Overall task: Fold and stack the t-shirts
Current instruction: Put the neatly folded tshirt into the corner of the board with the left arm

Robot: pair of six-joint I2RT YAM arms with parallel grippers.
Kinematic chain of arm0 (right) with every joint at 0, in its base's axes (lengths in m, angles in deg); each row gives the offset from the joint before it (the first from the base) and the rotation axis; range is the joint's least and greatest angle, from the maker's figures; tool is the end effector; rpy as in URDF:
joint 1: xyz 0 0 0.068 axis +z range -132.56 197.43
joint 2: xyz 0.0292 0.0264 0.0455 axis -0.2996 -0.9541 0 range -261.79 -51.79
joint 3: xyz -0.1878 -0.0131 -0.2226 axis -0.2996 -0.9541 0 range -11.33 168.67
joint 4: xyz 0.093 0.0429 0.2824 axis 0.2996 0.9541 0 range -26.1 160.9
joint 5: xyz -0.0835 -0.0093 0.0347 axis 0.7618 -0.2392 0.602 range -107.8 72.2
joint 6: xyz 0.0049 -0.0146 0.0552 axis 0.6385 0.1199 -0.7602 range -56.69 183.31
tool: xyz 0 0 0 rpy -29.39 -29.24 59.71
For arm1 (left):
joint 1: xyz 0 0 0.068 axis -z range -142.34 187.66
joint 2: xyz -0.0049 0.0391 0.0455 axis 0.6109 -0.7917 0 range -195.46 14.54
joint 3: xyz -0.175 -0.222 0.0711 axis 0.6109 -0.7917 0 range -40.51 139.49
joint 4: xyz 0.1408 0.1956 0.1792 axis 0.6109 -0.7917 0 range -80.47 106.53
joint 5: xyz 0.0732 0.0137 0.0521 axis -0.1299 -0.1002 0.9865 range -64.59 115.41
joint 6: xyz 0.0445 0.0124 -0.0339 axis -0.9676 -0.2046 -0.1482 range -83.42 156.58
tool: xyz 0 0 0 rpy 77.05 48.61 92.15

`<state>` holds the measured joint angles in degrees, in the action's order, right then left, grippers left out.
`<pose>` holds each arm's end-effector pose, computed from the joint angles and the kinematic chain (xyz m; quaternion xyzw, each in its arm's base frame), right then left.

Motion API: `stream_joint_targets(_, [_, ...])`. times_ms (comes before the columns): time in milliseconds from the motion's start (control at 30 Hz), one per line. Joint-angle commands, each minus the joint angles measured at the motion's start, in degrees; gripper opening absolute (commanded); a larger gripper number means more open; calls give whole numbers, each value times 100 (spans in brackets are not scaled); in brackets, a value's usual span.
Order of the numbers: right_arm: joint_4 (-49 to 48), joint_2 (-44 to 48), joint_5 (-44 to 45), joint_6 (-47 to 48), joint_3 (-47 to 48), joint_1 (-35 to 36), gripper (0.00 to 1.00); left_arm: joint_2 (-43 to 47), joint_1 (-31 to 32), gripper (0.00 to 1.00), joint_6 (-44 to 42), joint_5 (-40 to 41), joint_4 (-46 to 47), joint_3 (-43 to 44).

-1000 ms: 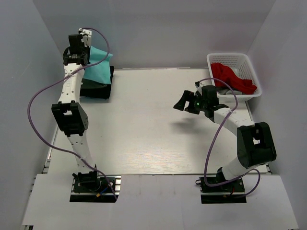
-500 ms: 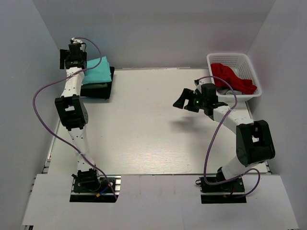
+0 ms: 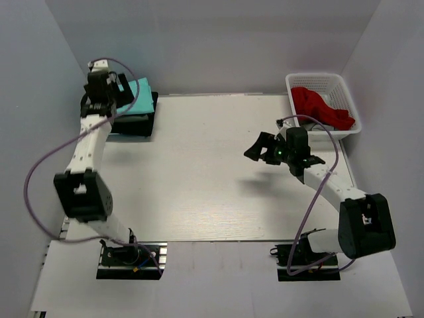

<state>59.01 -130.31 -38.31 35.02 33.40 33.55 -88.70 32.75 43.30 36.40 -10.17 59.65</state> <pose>0.3158 0.1061 0.2277 -0.0001 0.8523 0.3309 0.4051 0.4702 0.0482 0.3772 -0.1350 0.8518 0.0749 0.5006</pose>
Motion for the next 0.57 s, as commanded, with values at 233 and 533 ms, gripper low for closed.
stream_joint_targets(233, [802, 1787, 802, 96, -1370, -21, 90, 3757, 982, 100, 2017, -2715, 1562, -5189])
stream_joint_targets(533, [568, 2569, 496, 123, -2108, -4, 90, 5200, 1132, 100, 2140, -1952, 1246, -5667])
